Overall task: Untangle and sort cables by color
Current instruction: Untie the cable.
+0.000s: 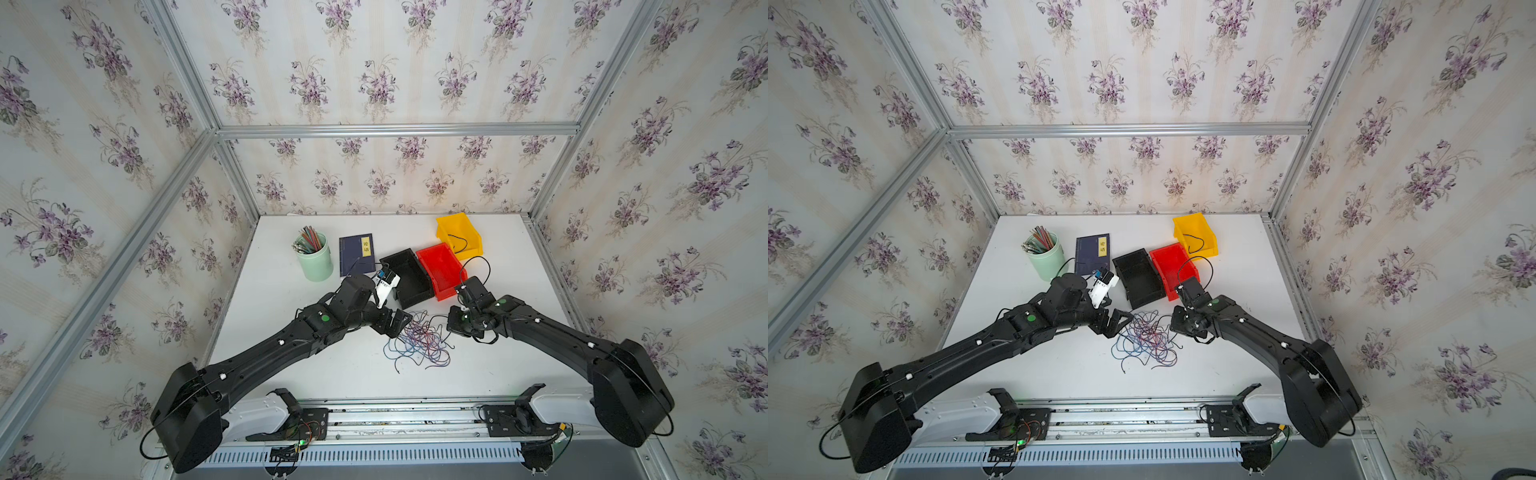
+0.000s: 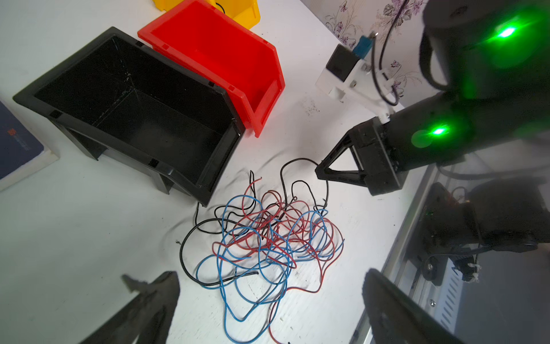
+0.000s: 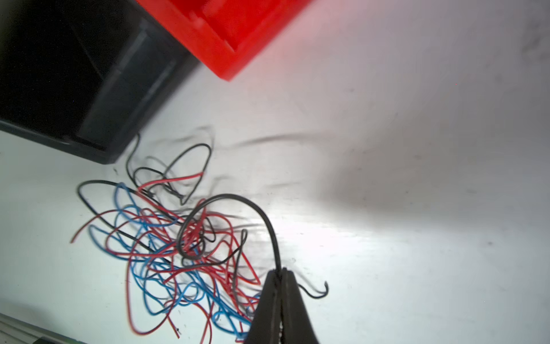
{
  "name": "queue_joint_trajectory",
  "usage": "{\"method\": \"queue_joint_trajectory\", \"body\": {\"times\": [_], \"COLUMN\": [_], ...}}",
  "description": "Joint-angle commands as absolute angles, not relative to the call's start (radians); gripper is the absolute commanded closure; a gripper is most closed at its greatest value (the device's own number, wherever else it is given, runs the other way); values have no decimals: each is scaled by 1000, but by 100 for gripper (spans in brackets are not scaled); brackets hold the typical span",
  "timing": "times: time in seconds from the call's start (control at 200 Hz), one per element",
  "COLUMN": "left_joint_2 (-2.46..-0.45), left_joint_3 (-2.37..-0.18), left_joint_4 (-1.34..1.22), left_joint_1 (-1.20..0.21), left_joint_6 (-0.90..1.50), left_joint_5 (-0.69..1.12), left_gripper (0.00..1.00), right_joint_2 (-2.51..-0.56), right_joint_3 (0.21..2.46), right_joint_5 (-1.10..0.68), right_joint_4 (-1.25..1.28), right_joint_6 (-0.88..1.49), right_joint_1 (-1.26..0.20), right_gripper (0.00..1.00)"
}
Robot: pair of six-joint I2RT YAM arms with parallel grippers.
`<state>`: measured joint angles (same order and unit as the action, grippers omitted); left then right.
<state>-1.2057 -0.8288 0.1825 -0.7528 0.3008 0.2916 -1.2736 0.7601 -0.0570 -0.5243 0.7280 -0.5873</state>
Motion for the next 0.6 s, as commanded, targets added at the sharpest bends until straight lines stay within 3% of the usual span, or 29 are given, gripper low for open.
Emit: {"method": "queue_joint_trajectory", "body": {"times": [0.0,0.22,0.594], "left_joint_2": [-1204,-1205,-1228], "left_joint_3": [-846,-888,-895], "left_joint_4": [144,82,-102], "left_joint_1": [-753,-753,-753], "left_joint_6": [283,273,197], "left_joint_5": [276,305,469], "left_gripper": [1,1,1], "right_joint_2": [-1185,-1008,-914], "right_joint_3": [795,878,1023], "right_joint_5": [76,161,73], "right_joint_4": [-579,-606,-585], "right_joint_6": [690,626,601], "right_joint_1": [-604,-626,-642], "right_gripper": [100,100,100]}}
